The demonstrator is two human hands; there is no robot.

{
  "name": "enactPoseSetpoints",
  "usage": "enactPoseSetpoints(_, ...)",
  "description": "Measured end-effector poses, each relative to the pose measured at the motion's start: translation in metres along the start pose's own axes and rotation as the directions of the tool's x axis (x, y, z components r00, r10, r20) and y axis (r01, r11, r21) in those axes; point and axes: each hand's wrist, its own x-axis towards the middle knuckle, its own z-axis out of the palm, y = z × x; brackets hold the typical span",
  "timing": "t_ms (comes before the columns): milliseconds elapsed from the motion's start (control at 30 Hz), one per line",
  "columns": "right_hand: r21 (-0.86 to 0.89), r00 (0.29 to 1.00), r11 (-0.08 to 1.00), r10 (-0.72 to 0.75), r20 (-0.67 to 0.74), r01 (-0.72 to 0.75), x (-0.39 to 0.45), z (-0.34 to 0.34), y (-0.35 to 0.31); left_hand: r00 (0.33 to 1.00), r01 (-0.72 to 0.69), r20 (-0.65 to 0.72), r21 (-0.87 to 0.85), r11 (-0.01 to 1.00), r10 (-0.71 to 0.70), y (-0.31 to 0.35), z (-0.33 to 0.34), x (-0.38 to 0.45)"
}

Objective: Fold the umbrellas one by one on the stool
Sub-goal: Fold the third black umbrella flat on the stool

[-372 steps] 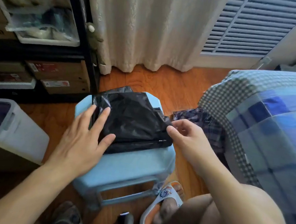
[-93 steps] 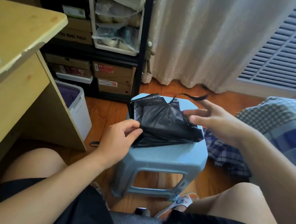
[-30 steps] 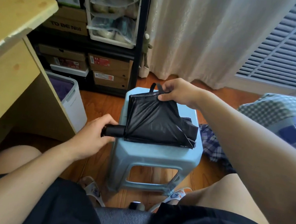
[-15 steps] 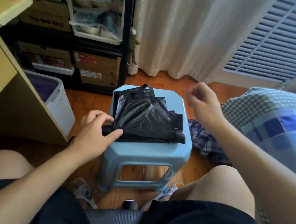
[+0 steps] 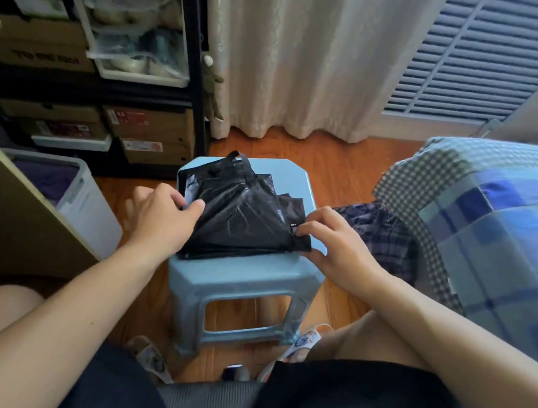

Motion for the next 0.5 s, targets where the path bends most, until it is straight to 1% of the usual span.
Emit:
enactPoseSetpoints(100, 0.039, 0.997, 0.999, -0.004, -0.078, 0.007, -0.002, 0.003, 0.003, 0.992, 0.053, 0.112, 0.07, 0.996, -0.06, 0.003, -0.002, 0.0)
enactPoseSetpoints(167, 0.079, 0.992, 0.997, 0.004, -0.126, 0.006, -0.003, 0.004, 0.003, 0.976, 0.099, 0.191, 0.037, 0.994, -0.104, 0.002, -0.002, 0.001)
enactPoseSetpoints(200, 0.1, 0.99, 0.995, 0.008, -0.142, 0.006, -0.003, 0.006, 0.003, 0.969, 0.122, 0.219, -0.016, 0.992, -0.115, 0.001, -0.002, 0.002)
enactPoseSetpoints(300, 0.169, 0.983, 0.985, 0.059, -0.175, -0.03, 0.0, 0.009, 0.001, 0.974, 0.161, 0.203, -0.295, 0.942, -0.103, -0.003, -0.003, 0.008)
enactPoseSetpoints(333, 0.211, 0.979, 0.975, 0.104, -0.174, -0.066, 0.001, 0.01, 0.0, 0.974, 0.159, 0.209, -0.382, 0.91, -0.083, -0.004, -0.005, 0.007)
enactPoseSetpoints(400, 0.318, 0.96, 0.929, 0.243, -0.138, -0.19, 0.006, 0.009, -0.002, 0.973, 0.172, 0.221, -0.506, 0.845, -0.066, -0.007, -0.01, 0.006)
enactPoseSetpoints(467, 0.413, 0.918, 0.846, 0.392, -0.053, -0.337, 0.013, 0.009, -0.005, 0.972, 0.178, 0.229, -0.569, 0.803, -0.053, -0.014, -0.01, 0.006)
enactPoseSetpoints(500, 0.44, 0.898, 0.809, 0.441, -0.015, -0.39, 0.016, 0.009, -0.006, 0.974, 0.171, 0.221, -0.575, 0.8, -0.05, -0.016, -0.01, 0.005)
